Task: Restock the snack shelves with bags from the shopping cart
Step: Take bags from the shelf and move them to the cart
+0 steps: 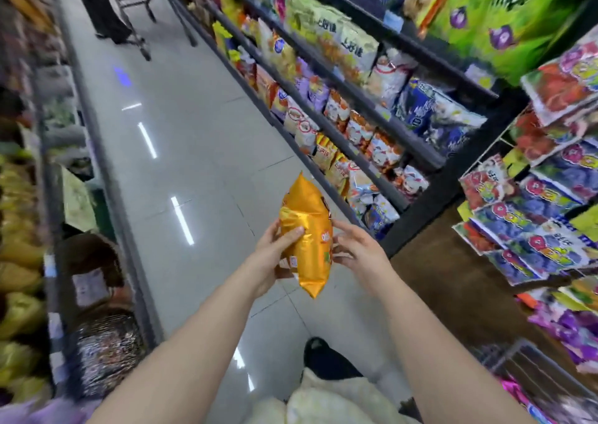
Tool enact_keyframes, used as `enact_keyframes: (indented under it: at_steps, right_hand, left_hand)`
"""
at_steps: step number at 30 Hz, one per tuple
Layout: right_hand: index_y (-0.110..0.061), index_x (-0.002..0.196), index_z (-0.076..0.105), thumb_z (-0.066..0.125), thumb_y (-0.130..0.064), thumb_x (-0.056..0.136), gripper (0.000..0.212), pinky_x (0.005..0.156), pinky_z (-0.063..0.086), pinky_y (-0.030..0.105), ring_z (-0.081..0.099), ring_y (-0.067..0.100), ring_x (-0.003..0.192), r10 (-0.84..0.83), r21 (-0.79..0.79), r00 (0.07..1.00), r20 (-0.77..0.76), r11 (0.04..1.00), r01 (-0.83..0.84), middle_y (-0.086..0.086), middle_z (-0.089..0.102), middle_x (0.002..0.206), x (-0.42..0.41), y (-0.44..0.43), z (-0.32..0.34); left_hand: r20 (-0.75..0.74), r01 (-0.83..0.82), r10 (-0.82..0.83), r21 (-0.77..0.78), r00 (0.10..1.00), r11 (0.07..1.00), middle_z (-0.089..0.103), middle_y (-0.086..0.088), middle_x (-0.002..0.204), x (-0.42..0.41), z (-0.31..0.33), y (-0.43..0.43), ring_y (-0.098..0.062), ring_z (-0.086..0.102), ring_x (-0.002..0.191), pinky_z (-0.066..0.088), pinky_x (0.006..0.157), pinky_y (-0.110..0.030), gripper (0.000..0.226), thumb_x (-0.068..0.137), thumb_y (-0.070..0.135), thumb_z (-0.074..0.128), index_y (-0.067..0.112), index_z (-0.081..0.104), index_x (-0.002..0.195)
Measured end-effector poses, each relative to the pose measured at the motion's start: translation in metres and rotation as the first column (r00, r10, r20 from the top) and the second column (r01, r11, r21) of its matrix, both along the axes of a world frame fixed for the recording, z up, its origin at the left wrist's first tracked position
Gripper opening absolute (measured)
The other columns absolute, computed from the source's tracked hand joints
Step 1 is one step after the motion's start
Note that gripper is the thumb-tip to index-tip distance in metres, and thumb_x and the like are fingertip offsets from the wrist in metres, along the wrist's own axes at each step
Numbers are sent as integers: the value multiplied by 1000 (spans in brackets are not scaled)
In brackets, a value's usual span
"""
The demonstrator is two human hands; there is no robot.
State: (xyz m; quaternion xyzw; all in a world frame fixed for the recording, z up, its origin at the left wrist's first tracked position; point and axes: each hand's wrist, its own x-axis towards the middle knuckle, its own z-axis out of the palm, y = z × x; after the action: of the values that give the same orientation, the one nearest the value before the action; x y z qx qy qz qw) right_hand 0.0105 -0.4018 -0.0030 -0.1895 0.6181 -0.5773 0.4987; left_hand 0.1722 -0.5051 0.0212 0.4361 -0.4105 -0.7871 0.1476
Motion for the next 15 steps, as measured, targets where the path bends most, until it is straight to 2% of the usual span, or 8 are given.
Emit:
enact_keyframes:
  at_steps: [2, 4, 7, 9, 10, 13, 15]
  right_hand:
    - [-20, 118, 63, 66, -12, 89, 30, 92, 48, 49, 60, 31, 102, 4, -16, 1000, -18, 1000, -4, 9, 62, 108, -6, -32, 4]
    - [-22, 125, 56, 73, -24, 82, 47, 91, 50, 47, 61, 28, 112, 74, -28, 997, 23, 997, -73, 6, 62, 123, -13, -67, 2]
    - [-20, 135, 47, 66, -37, 81, 60, 76, 55, 41, 65, 27, 107, 209, -2, 964, 163, 977, -211, 8, 64, 125, -25, -131, -5]
    - [-15, 136, 46, 61, -40, 78, 64, 68, 56, 39, 67, 27, 98, 245, 13, 934, 259, 966, -257, 13, 64, 123, -37, -176, -5]
    - [-15, 136, 47, 61, -39, 78, 64, 69, 56, 40, 67, 29, 99, 258, 6, 924, 283, 963, -270, 15, 64, 125, -45, -199, -5]
    - [-20, 134, 46, 67, -35, 77, 63, 80, 55, 47, 64, 33, 109, 295, 18, 923, 247, 951, -309, 13, 64, 126, -71, -267, 1]
    - [-25, 133, 47, 76, -41, 72, 69, 89, 54, 51, 65, 31, 110, 317, 56, 934, 166, 942, -330, 8, 67, 123, -88, -312, 7]
  left_hand:
    - [-23, 27, -25, 83, 999, 996, 67, -1, 120, 0, 1, -31, -21, 70, 92, 58, 67, -41, 69, 70, 48, 69, 33, 49, 134]
    - [-68, -2, 14, 164, 998, 986, 66, -3, 125, -5, 0, -63, -23, 70, 99, 58, 69, -43, 64, 74, 51, 65, 30, 51, 133]
    - [-134, -30, 69, 269, 989, 963, 69, -10, 121, -22, 7, -115, -29, 69, 105, 59, 76, -44, 65, 79, 56, 60, 17, 56, 132]
    - [-101, -46, 72, 241, 992, 969, 73, -10, 110, -36, 13, -154, -27, 72, 93, 60, 72, -42, 55, 87, 57, 52, 17, 60, 124]
    - [-59, -73, 86, 196, 995, 978, 73, -9, 109, -44, 15, -175, -27, 73, 91, 61, 69, -40, 54, 89, 57, 51, 18, 59, 125]
    - [67, -210, 210, -18, 975, 978, 71, -6, 113, -65, 22, -243, -27, 70, 99, 59, 78, -44, 52, 90, 47, 60, 22, 52, 135]
    - [124, -273, 290, -141, 949, 952, 70, -3, 106, -75, 30, -285, -24, 68, 99, 57, 80, -44, 40, 94, 39, 61, 23, 56, 130]
